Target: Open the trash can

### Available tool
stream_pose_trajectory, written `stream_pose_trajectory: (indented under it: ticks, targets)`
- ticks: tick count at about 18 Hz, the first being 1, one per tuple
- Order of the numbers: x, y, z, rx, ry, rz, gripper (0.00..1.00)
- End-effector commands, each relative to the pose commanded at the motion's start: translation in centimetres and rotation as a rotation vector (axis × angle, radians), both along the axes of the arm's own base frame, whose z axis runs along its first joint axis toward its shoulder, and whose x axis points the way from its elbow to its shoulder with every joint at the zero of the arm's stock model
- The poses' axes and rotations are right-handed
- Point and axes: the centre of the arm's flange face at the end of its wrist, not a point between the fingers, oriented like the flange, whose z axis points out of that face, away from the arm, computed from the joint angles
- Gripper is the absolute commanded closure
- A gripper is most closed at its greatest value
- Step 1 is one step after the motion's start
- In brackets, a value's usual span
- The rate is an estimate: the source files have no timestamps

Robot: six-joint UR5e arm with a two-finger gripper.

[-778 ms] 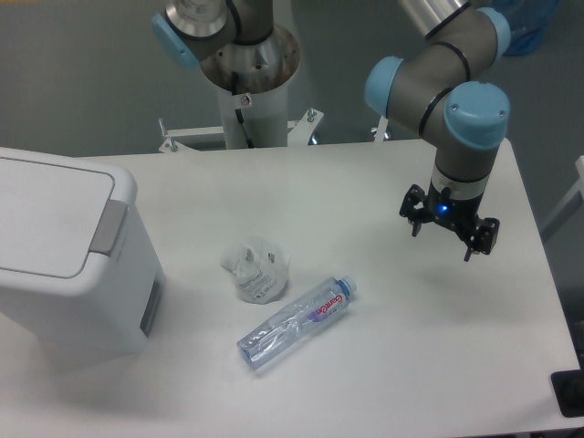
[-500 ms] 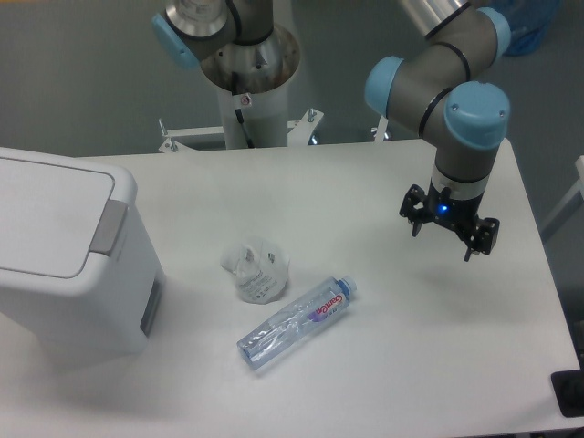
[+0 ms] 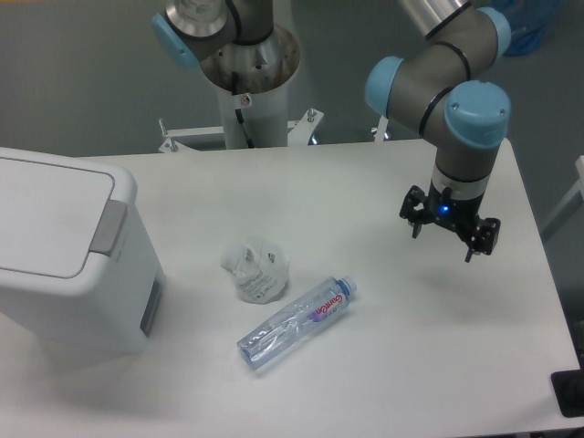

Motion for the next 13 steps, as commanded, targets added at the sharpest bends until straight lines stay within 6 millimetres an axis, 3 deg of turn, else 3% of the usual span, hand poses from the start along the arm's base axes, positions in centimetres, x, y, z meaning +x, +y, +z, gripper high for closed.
stream_pose_trajectory:
  ticks: [10, 13]
  targets:
    - [1.5, 1.6, 2.6, 0.182, -0.053, 0.102, 0.00]
    - [2.8, 2.3, 5.2, 0.258, -0.063, 0.160, 0.00]
